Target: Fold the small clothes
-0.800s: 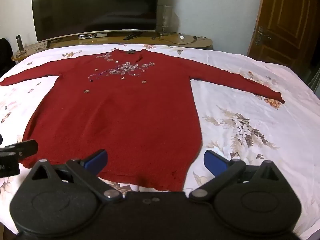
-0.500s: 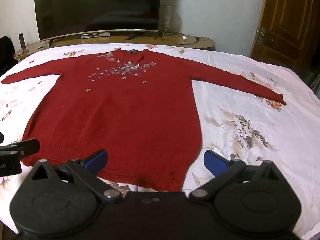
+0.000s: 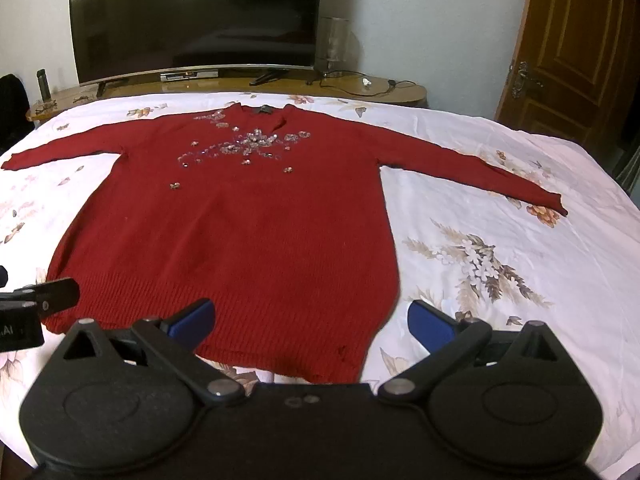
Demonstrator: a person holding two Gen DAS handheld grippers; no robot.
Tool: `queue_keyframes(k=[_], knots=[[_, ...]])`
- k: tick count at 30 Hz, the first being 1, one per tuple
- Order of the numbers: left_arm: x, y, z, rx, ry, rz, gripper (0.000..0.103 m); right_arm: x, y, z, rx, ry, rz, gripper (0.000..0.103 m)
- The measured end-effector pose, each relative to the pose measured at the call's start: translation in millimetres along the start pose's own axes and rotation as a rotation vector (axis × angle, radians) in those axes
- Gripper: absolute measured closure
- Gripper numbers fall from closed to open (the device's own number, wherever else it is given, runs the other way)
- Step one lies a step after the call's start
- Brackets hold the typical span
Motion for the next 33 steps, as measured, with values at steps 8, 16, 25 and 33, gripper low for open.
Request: queue_keyframes(k=[8, 16, 25, 33], knots=[[0.8, -1.0, 1.8, -0.002, 0.0, 0.0, 0.0, 0.6, -0.7, 1.1, 0.002, 0.0, 0.003, 0.001], [0.0, -0.6, 1.8, -0.002, -0.001, -0.002, 0.0, 0.7, -1.1, 1.5, 0.002, 0.001, 0.002, 0.001], [0.6, 2.7, 0.6, -0.006, -0.006, -0.008, 0.0, 0.8, 0.8, 1.0, 0.002, 0.001, -0.004, 0.001], [1.9, 2.9, 0.4, -0.004, -0.004, -0.01, 0.0, 0.3, 2.6, 1.3, 0.0, 0.003, -0.008, 0.001]])
Point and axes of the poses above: each gripper's, at about its wrist camera, not at the fingertips, and y roughly the way its jaws point, z to its right, x to its underside, the point moved 10 cm from there along y, roughly the way its jaws point, and after that the axes turned 7 degrees about y, right-handed, at the moved point
